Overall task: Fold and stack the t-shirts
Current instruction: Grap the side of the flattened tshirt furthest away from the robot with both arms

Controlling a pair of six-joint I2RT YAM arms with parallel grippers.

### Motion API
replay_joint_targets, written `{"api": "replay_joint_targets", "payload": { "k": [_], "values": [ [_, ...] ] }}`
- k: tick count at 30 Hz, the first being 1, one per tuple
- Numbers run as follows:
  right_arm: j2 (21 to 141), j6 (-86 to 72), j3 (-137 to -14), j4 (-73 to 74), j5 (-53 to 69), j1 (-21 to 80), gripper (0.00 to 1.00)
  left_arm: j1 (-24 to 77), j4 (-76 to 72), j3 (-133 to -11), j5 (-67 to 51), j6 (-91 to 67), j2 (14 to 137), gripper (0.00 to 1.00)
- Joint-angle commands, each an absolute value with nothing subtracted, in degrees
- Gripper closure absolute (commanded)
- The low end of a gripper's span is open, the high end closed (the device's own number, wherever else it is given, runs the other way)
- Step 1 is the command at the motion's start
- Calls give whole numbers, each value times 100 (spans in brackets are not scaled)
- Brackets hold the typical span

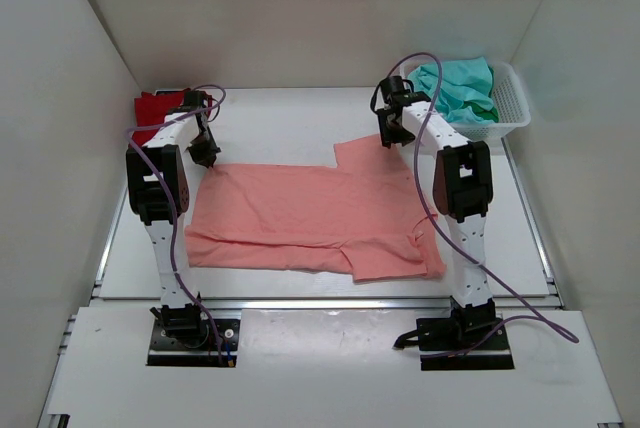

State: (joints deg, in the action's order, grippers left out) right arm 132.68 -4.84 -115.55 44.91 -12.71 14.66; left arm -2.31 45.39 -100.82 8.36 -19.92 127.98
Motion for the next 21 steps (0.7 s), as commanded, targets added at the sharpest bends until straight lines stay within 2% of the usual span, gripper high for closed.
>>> {"api": "replay_joint_targets", "payload": {
  "k": [1,8,21],
  "values": [
    [13236,-159,-11514,4219,-1380,1407,62,-246,4817,-9967,721,-1899,12674,95],
    [13350,-53,-11426,4210,-1293,1248,58,-290,4834,-10002,712,-1872,12700,95],
    [13579,35,-11285,4315,-510,1336,61,-360,4878,-10099,651,-1899,12735,94]
  ]
}}
